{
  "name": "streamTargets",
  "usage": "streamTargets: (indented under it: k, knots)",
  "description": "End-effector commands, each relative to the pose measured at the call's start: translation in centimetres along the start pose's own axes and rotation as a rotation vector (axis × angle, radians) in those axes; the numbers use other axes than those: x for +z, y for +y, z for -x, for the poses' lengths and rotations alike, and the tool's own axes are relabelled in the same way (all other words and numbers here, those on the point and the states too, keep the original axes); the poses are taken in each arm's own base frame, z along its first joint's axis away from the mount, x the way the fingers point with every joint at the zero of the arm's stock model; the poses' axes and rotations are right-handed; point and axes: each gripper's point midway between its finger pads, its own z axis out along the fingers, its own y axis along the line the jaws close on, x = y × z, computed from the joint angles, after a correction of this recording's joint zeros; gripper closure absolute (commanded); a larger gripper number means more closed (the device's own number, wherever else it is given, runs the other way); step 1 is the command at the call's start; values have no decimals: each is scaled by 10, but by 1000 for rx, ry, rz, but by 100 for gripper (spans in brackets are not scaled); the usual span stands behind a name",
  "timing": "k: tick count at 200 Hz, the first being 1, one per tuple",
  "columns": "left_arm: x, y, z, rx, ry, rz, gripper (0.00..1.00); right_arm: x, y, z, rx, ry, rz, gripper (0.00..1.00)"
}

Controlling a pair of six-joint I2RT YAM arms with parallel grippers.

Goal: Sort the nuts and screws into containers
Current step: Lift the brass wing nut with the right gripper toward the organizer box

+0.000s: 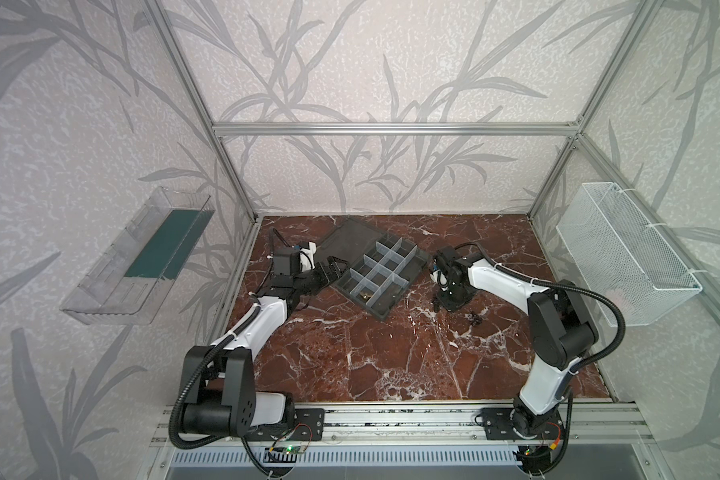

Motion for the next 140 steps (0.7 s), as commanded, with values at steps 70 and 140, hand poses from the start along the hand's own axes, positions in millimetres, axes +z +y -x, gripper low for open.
streamTargets:
  k: [70, 140]
  knots:
    - [-1, -4, -1, 10, 2, -11, 0, 9, 10, 23, -11, -26, 52, 58]
    - [0, -2, -1, 8, 2, -4, 0, 34, 11, 23, -32, 23, 49, 59]
